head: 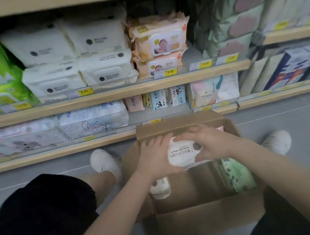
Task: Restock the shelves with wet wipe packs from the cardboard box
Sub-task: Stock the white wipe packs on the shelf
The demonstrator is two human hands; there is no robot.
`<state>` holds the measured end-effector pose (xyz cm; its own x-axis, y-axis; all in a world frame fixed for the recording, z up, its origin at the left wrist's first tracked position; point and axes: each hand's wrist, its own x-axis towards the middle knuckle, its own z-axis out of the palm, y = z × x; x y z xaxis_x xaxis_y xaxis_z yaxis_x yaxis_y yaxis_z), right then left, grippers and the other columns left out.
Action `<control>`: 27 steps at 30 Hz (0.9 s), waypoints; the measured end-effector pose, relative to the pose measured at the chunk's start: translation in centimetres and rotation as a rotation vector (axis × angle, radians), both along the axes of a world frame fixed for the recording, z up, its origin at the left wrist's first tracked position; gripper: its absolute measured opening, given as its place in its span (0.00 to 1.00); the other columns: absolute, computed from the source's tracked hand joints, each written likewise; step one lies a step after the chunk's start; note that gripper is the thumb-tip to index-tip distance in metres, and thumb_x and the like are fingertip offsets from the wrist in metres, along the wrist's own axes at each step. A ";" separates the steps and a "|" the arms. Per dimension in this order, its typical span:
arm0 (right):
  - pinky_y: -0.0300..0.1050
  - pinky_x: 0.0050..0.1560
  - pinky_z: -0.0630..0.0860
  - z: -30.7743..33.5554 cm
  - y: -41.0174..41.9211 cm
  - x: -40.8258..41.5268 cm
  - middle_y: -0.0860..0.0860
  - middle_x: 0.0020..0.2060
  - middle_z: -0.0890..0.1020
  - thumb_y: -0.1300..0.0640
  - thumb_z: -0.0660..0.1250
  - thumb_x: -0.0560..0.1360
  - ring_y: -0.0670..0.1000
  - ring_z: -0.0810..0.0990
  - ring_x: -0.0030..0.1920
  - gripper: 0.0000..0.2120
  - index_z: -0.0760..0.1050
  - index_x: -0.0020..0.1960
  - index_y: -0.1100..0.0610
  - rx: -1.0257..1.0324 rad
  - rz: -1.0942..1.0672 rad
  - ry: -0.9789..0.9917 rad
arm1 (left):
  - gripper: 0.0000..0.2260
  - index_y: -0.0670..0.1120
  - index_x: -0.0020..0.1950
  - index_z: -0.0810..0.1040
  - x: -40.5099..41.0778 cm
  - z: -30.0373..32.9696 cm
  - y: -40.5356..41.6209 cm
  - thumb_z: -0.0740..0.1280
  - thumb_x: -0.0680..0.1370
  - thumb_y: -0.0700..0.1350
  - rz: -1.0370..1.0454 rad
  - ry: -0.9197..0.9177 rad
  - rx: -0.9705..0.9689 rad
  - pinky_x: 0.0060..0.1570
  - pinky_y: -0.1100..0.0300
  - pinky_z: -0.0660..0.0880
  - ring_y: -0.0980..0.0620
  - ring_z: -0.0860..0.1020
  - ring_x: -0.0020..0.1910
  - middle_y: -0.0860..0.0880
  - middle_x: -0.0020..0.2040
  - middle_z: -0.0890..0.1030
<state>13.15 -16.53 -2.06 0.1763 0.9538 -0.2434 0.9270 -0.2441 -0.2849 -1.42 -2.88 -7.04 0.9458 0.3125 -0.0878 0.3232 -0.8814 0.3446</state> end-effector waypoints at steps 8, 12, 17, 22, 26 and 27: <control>0.41 0.59 0.69 -0.7 4.2 -3.3 0.47 0.61 0.65 0.49 0.73 0.68 0.46 0.65 0.60 0.38 0.58 0.73 0.45 0.233 -0.030 0.058 | 0.40 0.54 0.68 0.63 -3.2 3.6 5.6 0.64 0.61 0.72 0.009 0.066 0.157 0.60 0.55 0.66 0.51 0.71 0.61 0.53 0.63 0.72; 0.43 0.65 0.69 -4.2 5.6 -4.2 0.47 0.68 0.63 0.48 0.69 0.73 0.47 0.64 0.68 0.34 0.57 0.74 0.48 0.346 -0.112 0.145 | 0.44 0.55 0.66 0.65 -7.1 2.2 8.9 0.55 0.54 0.75 0.184 0.068 0.110 0.57 0.54 0.69 0.50 0.72 0.60 0.54 0.61 0.73; 0.41 0.65 0.66 -11.3 6.9 -5.3 0.48 0.67 0.65 0.50 0.65 0.76 0.49 0.67 0.67 0.30 0.58 0.74 0.51 0.134 -0.248 0.211 | 0.43 0.56 0.65 0.65 -12.5 -2.1 11.9 0.57 0.55 0.76 0.448 0.129 0.057 0.51 0.55 0.70 0.51 0.75 0.56 0.54 0.58 0.75; 0.47 0.66 0.65 -18.6 9.2 -7.3 0.52 0.74 0.57 0.53 0.60 0.78 0.57 0.61 0.70 0.27 0.57 0.75 0.49 -0.105 -0.264 0.153 | 0.45 0.55 0.66 0.64 -14.9 -5.8 13.6 0.58 0.53 0.75 0.559 0.215 -0.047 0.52 0.54 0.72 0.50 0.74 0.56 0.53 0.60 0.74; 0.54 0.73 0.58 -22.2 10.1 -8.3 0.50 0.77 0.45 0.48 0.57 0.79 0.56 0.47 0.76 0.28 0.51 0.77 0.46 -0.194 -0.216 0.108 | 0.43 0.55 0.66 0.65 -15.0 -7.7 14.0 0.59 0.54 0.74 0.579 0.279 -0.078 0.52 0.54 0.72 0.50 0.75 0.56 0.54 0.60 0.74; 0.56 0.74 0.56 -22.5 10.0 -8.2 0.49 0.77 0.44 0.47 0.56 0.79 0.54 0.44 0.77 0.29 0.49 0.77 0.44 -0.203 -0.216 0.095 | 0.43 0.55 0.65 0.64 -14.9 -8.1 14.1 0.59 0.54 0.73 0.571 0.288 -0.082 0.51 0.54 0.72 0.50 0.75 0.56 0.54 0.60 0.74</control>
<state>4.91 -6.56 -24.55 0.3365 0.8269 -0.4505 0.8192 -0.4930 -0.2930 -16.31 11.23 -15.13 0.5671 0.7415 -0.3585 0.8235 -0.5174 0.2327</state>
